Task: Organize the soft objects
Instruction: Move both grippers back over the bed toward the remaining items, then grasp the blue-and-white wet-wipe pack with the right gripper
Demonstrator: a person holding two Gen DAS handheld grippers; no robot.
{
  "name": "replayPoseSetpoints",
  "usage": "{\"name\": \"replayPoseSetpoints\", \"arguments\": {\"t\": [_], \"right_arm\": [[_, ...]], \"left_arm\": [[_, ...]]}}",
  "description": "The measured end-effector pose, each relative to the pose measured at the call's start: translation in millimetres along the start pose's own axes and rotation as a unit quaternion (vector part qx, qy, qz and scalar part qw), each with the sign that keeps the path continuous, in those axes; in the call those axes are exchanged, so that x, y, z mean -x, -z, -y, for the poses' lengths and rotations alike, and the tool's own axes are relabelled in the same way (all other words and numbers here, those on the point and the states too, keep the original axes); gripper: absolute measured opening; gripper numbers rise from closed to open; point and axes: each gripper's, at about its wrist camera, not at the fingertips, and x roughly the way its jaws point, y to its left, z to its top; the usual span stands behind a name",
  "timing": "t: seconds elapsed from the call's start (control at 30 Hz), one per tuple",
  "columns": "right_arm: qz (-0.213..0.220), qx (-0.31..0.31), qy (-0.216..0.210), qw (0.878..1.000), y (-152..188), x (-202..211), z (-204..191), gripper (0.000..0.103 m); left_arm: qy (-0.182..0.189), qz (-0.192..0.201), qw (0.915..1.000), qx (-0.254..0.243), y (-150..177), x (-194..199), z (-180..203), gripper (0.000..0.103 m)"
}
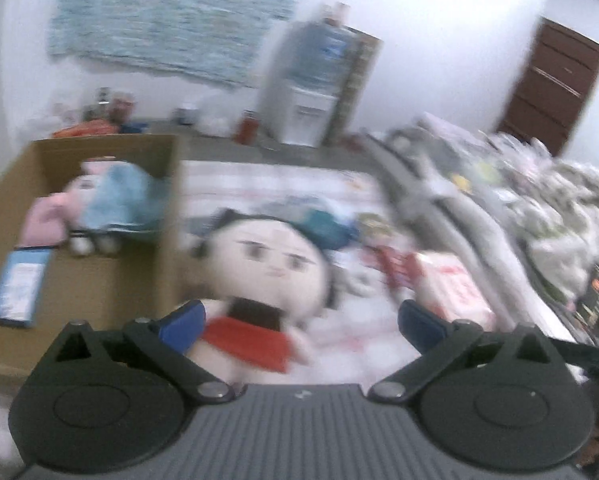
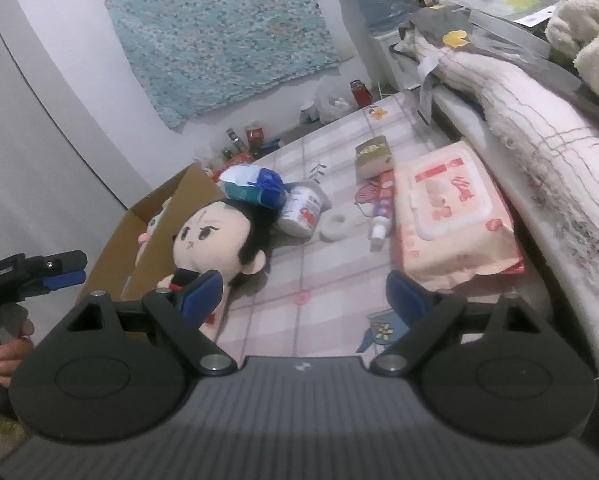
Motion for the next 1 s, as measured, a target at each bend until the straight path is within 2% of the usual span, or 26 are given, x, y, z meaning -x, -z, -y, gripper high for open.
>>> {"name": "replayPoseSetpoints", "arguments": {"t": [0.13, 0.27, 0.43, 0.53, 0.6, 0.7, 0.8, 0.87, 0.93, 1.0], "right_arm": [[0.004, -0.005, -0.004, 1.0, 0.9, -8.1, 7.9, 0.089], [0.009, -0.004, -0.014, 1.0, -7.2, -21.8, 12.7, 0.089], [0.017, 0.012, -0.021, 1.0, -24.3, -42.8, 13.5, 0.089], [0.015, 0.005, -0.032, 0.999, -33.3, -59.3, 16.2, 0.089], [0.018, 0.006, -0.038, 0.999, -39.8, -71.6, 15.9, 0.089], [0.032, 0.055, -0.056, 0.996, -52.1, -93.3, 3.9, 0.089], [0.025, 0.118, -0.082, 0.989, -64.2, -125.7, -15.4, 0.089], [0.017, 0.176, -0.09, 0.98, -71.1, -152.1, -33.3, 0.089], [0.018, 0.245, -0.084, 0.966, -76.2, -180.3, -52.2, 0.089], [0.015, 0.289, -0.087, 0.953, -83.1, -209.6, -65.7, 0.089]], "left_arm": [[0.031, -0.018, 0.9992, -0.019, 7.5, -27.0, 34.8, 0.103], [0.048, -0.036, 0.9982, -0.008, -2.6, -55.1, 47.9, 0.103], [0.019, -0.022, 0.9994, -0.021, -33.5, -86.7, 54.2, 0.103], [-0.002, -0.071, 0.9971, -0.027, -61.2, -121.6, 52.4, 0.103], [-0.014, -0.087, 0.9961, -0.002, -80.9, -144.0, 44.4, 0.103], [-0.018, -0.105, 0.9934, 0.041, -106.3, -173.7, 26.3, 0.103], [-0.012, -0.132, 0.9881, 0.078, -123.1, -204.2, 9.0, 0.102], [-0.024, -0.141, 0.9858, 0.088, -129.1, -221.4, 2.0, 0.094], [-0.039, -0.154, 0.9828, 0.095, -131.0, -238.0, -4.8, 0.086], [-0.036, -0.167, 0.9797, 0.104, -130.8, -252.3, -12.3, 0.083]]}}
